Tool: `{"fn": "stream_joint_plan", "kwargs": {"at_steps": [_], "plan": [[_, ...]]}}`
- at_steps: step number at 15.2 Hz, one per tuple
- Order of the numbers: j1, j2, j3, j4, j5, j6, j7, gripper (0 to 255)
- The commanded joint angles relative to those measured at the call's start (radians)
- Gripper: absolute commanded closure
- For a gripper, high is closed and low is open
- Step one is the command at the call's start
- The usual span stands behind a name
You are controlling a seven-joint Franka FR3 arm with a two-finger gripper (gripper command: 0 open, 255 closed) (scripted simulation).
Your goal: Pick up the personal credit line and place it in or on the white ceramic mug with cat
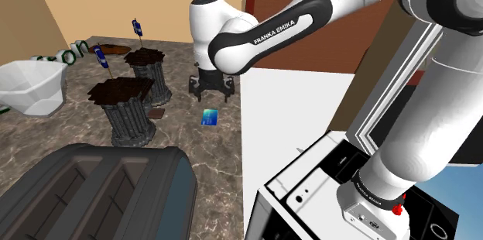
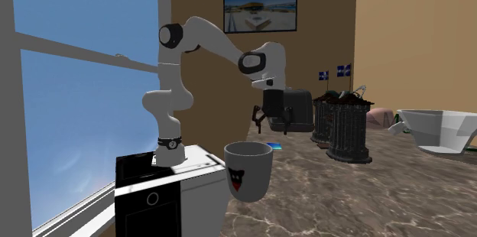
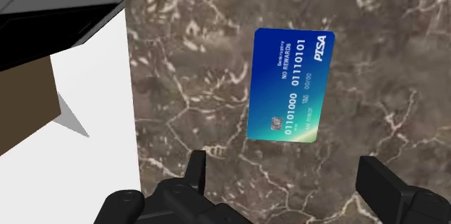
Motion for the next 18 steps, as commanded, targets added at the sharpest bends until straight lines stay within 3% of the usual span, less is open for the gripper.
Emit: {"fn": "stream_joint_plan", "kwargs": {"at_steps": [1, 8, 16, 17, 18], "plan": [[0.014, 0.055, -0.01, 0.038, -0.045, 0.001, 0.051, 0], [0.021, 0.108, -0.029, 0.011, -0.092, 0.07, 0.082, 0], [0.021, 0.108, -0.029, 0.011, -0.092, 0.07, 0.082, 0], [0.021, 0.108, -0.029, 0.011, -0.092, 0.07, 0.082, 255], [0.021, 0.108, -0.029, 0.011, -0.092, 0.07, 0.082, 255]]}}
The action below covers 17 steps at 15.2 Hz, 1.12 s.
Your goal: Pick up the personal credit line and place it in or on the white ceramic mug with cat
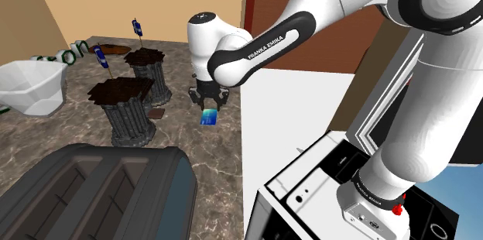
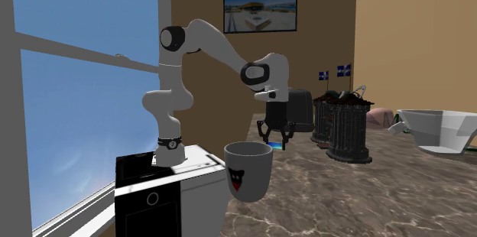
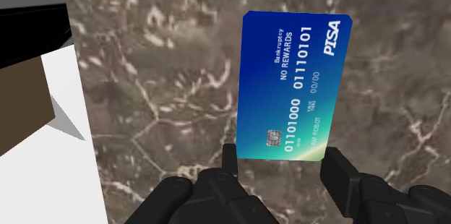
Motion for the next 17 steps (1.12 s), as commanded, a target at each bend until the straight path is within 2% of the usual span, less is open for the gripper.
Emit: {"fn": "stream_joint_plan", "kwargs": {"at_steps": [1, 8, 17], "plan": [[0.0, 0.001, -0.001, -0.002, 0.0, -0.002, 0.0, 255], [-0.001, 0.002, -0.001, -0.002, 0.0, -0.002, 0.0, 255], [-0.015, -0.066, 0.019, 0.043, 0.062, -0.098, -0.052, 255]]}}
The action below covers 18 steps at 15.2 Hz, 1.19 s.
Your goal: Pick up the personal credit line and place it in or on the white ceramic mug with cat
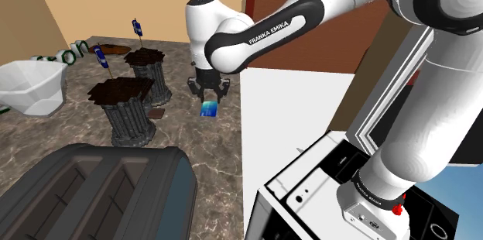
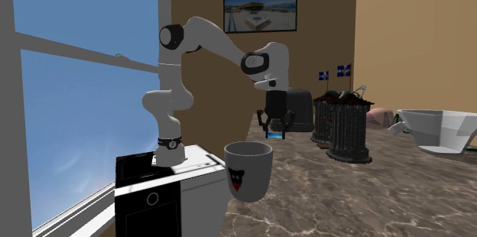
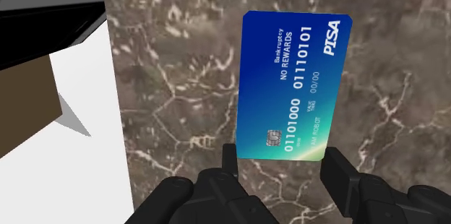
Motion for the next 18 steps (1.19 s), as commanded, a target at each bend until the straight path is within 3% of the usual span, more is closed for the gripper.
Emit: {"fn": "stream_joint_plan", "kwargs": {"at_steps": [1, 18], "plan": [[-0.004, -0.014, 0.003, 0.012, 0.013, -0.023, -0.014, 255], [-0.014, -0.095, 0.017, 0.152, 0.087, -0.223, -0.084, 255]]}}
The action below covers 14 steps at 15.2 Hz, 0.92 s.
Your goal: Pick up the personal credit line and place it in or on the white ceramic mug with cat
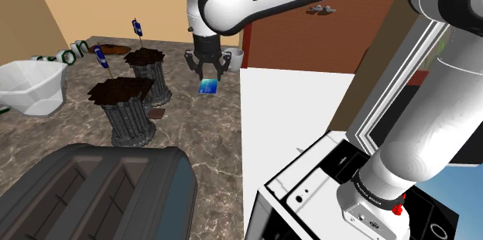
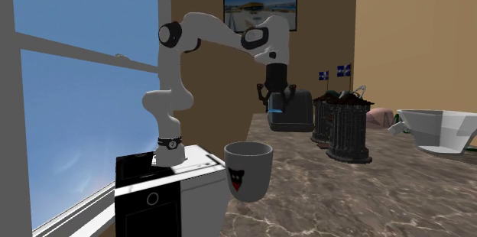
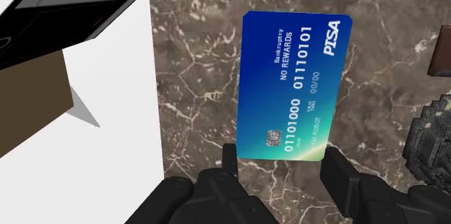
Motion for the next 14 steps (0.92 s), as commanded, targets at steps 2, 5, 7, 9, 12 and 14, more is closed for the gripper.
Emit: {"fn": "stream_joint_plan", "kwargs": {"at_steps": [2, 5, 7, 9, 12, 14], "plan": [[-0.001, -0.009, 0.001, 0.03, 0.009, -0.037, -0.01, 255], [0.0, -0.015, 0.002, 0.064, 0.015, -0.075, -0.018, 255], [-0.011, -0.007, -0.007, 0.08, 0.012, -0.081, -0.038, 255], [-0.031, 0.015, -0.025, 0.107, 0.003, -0.083, -0.076, 255], [-0.058, 0.055, -0.05, 0.158, -0.012, -0.09, -0.131, 255], [-0.075, 0.086, -0.067, 0.198, -0.022, -0.097, -0.166, 255]]}}
